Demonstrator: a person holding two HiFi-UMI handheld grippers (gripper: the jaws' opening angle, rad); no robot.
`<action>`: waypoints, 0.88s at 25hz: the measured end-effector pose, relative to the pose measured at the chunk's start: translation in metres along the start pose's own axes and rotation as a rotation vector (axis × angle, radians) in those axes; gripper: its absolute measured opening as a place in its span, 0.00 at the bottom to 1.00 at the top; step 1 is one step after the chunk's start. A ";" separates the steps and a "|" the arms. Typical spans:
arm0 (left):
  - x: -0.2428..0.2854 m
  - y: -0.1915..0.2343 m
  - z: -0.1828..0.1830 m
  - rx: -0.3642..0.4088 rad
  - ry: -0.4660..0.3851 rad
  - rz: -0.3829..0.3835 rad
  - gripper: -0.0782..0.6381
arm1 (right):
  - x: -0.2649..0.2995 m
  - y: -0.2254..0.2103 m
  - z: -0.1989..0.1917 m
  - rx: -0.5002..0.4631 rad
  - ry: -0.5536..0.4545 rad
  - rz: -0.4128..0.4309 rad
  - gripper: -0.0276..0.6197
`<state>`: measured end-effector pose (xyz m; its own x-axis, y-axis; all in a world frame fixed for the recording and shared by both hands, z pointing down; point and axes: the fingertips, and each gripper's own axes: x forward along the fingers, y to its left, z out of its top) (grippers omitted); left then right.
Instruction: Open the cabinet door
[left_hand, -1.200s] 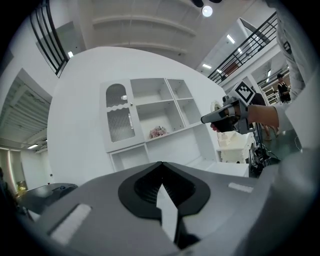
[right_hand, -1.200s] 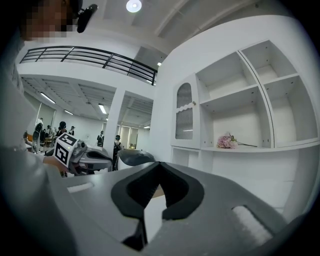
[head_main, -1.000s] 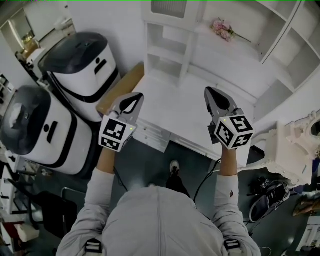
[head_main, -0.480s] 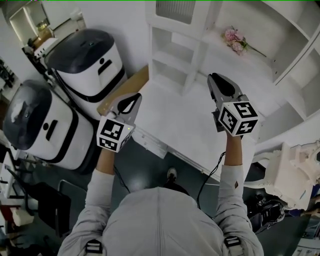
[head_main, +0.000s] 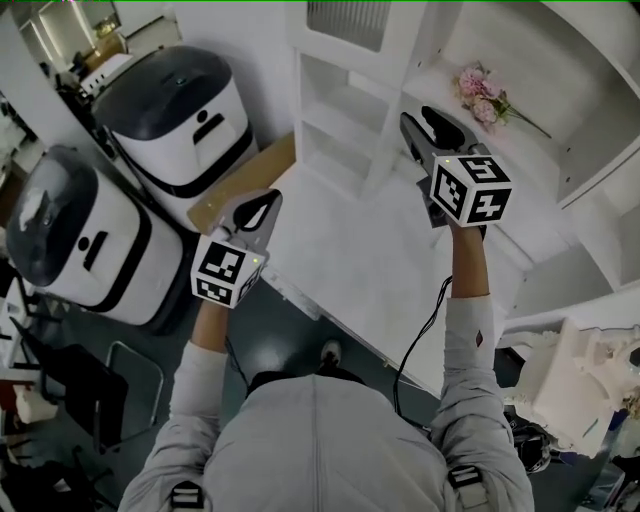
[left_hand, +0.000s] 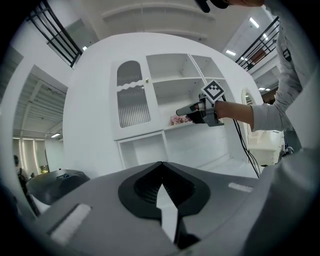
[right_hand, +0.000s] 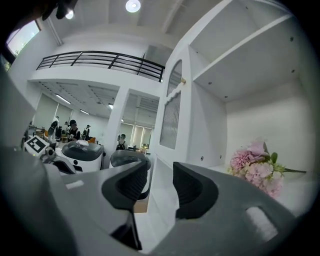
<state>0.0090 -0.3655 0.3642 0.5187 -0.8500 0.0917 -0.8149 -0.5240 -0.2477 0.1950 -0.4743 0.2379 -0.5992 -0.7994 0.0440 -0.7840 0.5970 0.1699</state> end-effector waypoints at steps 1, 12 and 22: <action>0.003 0.001 -0.002 -0.004 0.004 0.004 0.13 | 0.008 -0.006 0.000 0.009 0.000 0.004 0.30; 0.032 0.027 -0.014 -0.017 0.017 -0.033 0.13 | 0.078 -0.048 -0.003 0.076 0.022 -0.077 0.31; 0.054 0.051 -0.027 -0.049 0.003 -0.110 0.13 | 0.105 -0.059 0.005 0.072 0.017 -0.191 0.35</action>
<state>-0.0110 -0.4395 0.3827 0.6046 -0.7877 0.1185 -0.7652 -0.6157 -0.1883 0.1776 -0.5931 0.2277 -0.4365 -0.8990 0.0342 -0.8929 0.4376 0.1059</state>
